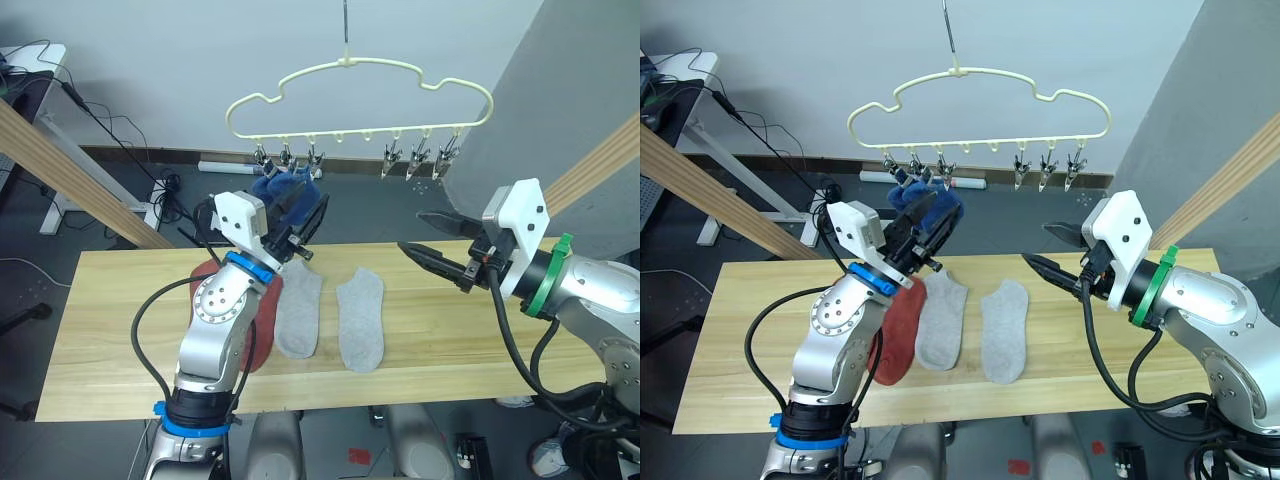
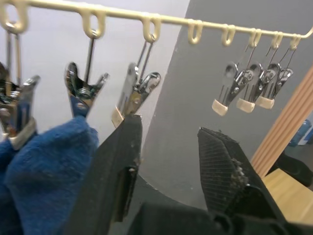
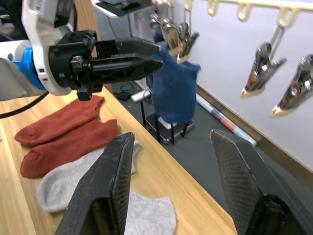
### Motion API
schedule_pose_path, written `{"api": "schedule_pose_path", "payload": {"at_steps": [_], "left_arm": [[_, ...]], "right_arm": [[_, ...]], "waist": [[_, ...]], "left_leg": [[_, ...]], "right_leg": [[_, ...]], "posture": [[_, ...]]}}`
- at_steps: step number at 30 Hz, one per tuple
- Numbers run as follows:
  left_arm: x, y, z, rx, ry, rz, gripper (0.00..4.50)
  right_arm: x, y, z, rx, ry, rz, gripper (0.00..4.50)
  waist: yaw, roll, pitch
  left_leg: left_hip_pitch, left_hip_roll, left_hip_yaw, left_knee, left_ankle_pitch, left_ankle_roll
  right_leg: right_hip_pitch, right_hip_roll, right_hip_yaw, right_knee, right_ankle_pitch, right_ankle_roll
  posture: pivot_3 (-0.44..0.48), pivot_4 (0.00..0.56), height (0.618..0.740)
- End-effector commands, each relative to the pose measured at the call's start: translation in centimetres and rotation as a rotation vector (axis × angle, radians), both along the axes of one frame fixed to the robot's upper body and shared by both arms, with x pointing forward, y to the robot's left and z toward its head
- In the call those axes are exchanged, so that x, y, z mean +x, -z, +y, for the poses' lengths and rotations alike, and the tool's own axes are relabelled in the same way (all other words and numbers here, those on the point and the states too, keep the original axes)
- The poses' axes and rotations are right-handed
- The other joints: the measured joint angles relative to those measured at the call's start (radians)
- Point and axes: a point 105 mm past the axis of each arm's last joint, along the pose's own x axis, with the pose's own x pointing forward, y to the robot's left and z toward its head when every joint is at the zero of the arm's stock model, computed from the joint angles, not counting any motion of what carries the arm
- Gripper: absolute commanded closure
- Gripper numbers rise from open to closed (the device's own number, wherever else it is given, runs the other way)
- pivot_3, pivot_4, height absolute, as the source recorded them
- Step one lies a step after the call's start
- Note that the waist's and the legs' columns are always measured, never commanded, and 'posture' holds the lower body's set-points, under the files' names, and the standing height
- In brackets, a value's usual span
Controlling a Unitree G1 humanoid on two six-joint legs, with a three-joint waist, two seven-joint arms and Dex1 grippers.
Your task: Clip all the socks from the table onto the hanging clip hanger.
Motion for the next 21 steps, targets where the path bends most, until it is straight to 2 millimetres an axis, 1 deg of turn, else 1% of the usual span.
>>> {"api": "schedule_pose_path", "payload": {"at_steps": [1,3,7,11,15,21], "left_arm": [[0.1,-0.8,0.0,-0.007,-0.032,-0.054,2.42],[0.1,-0.8,0.0,-0.007,-0.033,-0.056,2.42],[1.1,-1.2,0.5,-0.045,-0.104,-0.066,2.42],[1.5,-1.6,0.2,-0.052,-0.101,-0.079,2.42],[2.3,-2.2,0.2,-0.065,-0.120,-0.092,2.42],[2.8,-2.5,-0.2,-0.070,-0.124,-0.108,2.42]], "right_arm": [[-0.6,-1.2,-0.1,0.002,0.003,-0.052,1.91],[-0.6,-1.2,-0.1,0.002,0.003,-0.050,1.91],[-0.5,-1.4,-0.5,0.003,0.024,-0.051,1.91],[-0.5,-1.7,-0.6,0.014,0.024,-0.055,1.91],[-0.9,-2.3,-0.2,0.059,-0.020,-0.055,1.91],[-0.9,-2.7,-0.1,0.073,-0.029,-0.058,1.91]], "waist": [[-0.002,0.000,0.000],[-0.005,0.000,0.000],[-0.007,0.000,0.000],[-0.011,0.000,0.000],[-0.017,0.000,0.000],[-0.020,0.000,0.000]], "left_leg": [[0.000,0.000,0.000,0.000,0.000,0.000],[0.000,0.000,0.000,0.000,0.000,0.000],[0.000,0.000,0.000,0.000,0.000,0.000],[0.000,0.000,0.000,0.000,0.000,0.000],[0.000,0.000,0.000,0.000,0.000,0.000],[0.000,0.000,0.000,0.000,0.000,0.000]], "right_leg": [[0.000,0.000,0.000,0.000,0.000,0.000],[0.000,0.000,0.000,0.000,0.000,0.000],[0.000,0.000,0.000,0.000,0.000,0.000],[0.000,0.000,0.000,0.000,0.000,0.000],[0.000,0.000,0.000,0.000,0.000,0.000],[0.000,0.000,0.000,0.000,0.002,-0.003]], "posture": [[-0.133,0.373,0.740],[-0.133,0.373,0.740],[-0.151,0.365,0.740],[-0.156,0.363,0.740],[-0.158,0.361,0.740],[-0.158,0.358,0.740]]}}
